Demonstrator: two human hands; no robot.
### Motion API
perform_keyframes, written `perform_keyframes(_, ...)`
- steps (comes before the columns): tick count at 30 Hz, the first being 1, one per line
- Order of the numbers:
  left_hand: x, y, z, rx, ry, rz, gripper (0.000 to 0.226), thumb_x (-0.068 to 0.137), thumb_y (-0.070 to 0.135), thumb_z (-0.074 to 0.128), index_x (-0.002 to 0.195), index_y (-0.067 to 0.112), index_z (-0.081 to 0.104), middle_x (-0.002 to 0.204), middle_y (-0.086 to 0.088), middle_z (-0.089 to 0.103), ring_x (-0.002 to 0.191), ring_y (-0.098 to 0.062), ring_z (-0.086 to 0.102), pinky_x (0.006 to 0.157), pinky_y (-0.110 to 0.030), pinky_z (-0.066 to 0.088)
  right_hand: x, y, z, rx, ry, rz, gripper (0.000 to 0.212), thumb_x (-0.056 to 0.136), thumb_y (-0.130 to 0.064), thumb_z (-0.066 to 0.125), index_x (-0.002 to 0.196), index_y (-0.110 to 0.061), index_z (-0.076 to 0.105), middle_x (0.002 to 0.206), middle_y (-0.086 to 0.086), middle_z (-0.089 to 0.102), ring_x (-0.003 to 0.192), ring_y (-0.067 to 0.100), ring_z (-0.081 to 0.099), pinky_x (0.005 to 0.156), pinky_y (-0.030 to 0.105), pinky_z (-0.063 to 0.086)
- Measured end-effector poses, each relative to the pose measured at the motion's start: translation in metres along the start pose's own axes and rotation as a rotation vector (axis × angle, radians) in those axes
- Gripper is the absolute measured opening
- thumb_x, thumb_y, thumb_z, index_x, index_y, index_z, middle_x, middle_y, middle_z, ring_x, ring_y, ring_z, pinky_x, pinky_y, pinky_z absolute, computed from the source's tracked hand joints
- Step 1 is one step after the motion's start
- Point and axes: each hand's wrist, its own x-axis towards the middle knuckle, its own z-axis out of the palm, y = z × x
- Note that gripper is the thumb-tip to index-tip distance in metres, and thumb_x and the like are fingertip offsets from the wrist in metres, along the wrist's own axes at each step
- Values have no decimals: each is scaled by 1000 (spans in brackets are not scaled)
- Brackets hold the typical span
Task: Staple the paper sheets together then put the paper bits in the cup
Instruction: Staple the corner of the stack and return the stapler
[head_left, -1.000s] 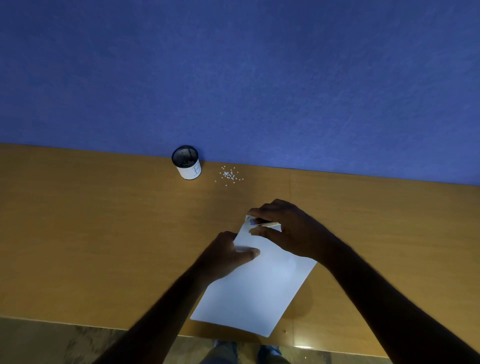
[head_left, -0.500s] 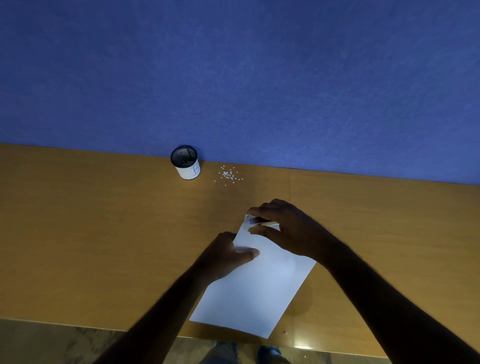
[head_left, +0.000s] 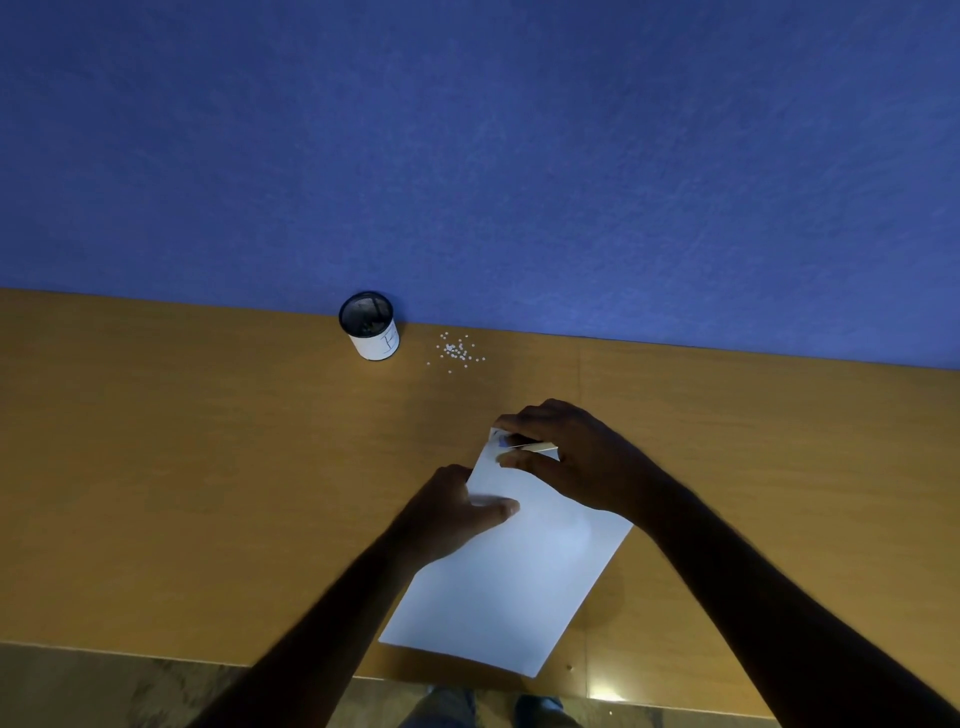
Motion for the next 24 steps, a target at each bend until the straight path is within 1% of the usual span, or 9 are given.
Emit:
perform_keyframes(2,1,1,0,7,-1,-3,47,94,58,74,102,15,58,99,-6,67,77,-9,62,63,-8,45,1,1,0,-4,0,4,40,100,-43,62,135,-24,63,122,-9,71,105,0,51,86,9,35)
perform_keyframes(4,1,1,-1,12,1,-2,45,94,57,74,96,17,54,91,-3,61,73,-8,60,58,-4,42,1,1,0,-6,0,0,41,99,-43,62,136,-24,63,122,-9,71,103,-2,49,85,7,34)
perform_keyframes(6,3,0,-1,9,-1,1,47,93,57,75,91,16,54,85,-1,58,70,-9,60,52,-3,41,2,1,0,-1,-2,4,41,99,-42,63,135,-24,64,121,-9,71,103,-3,49,83,6,33)
perform_keyframes(8,4,-1,0,4,-3,-3,47,93,58,75,95,14,57,86,-1,60,72,-10,62,56,-6,43,2,2,0,4,3,9,40,99,-42,63,135,-24,64,121,-9,71,103,-3,49,83,6,33)
perform_keyframes(12,5,0,0,-5,-10,-4,43,94,57,75,96,19,55,88,5,59,76,-10,62,63,-9,44,3,3,0,18,2,23,40,99,-42,63,136,-25,64,122,-9,71,106,1,53,85,7,36)
perform_keyframes(18,6,0,-1,-1,-11,2,42,94,56,75,82,25,50,78,9,54,69,-8,60,58,-7,38,3,4,0,20,0,22,39,100,-41,61,135,-24,64,121,-9,71,105,-2,52,86,7,34)
perform_keyframes(19,6,0,0,-3,-15,5,41,94,56,75,83,26,50,78,10,53,70,-7,60,58,-7,38,3,3,-1,21,3,20,38,100,-41,61,134,-24,65,121,-9,72,105,-2,53,87,8,35)
perform_keyframes(22,7,-2,-1,-15,-17,-6,40,93,58,75,93,24,54,83,11,55,76,-8,62,61,-9,40,3,1,-3,27,-9,21,40,99,-41,64,134,-24,66,121,-10,72,107,-3,52,89,9,34)
perform_keyframes(24,8,-2,-1,-16,-11,-15,42,93,59,75,87,25,51,80,10,54,74,-9,61,60,-10,40,2,1,-3,43,-19,20,42,98,-41,66,136,-24,64,120,-10,72,106,-1,53,90,12,37)
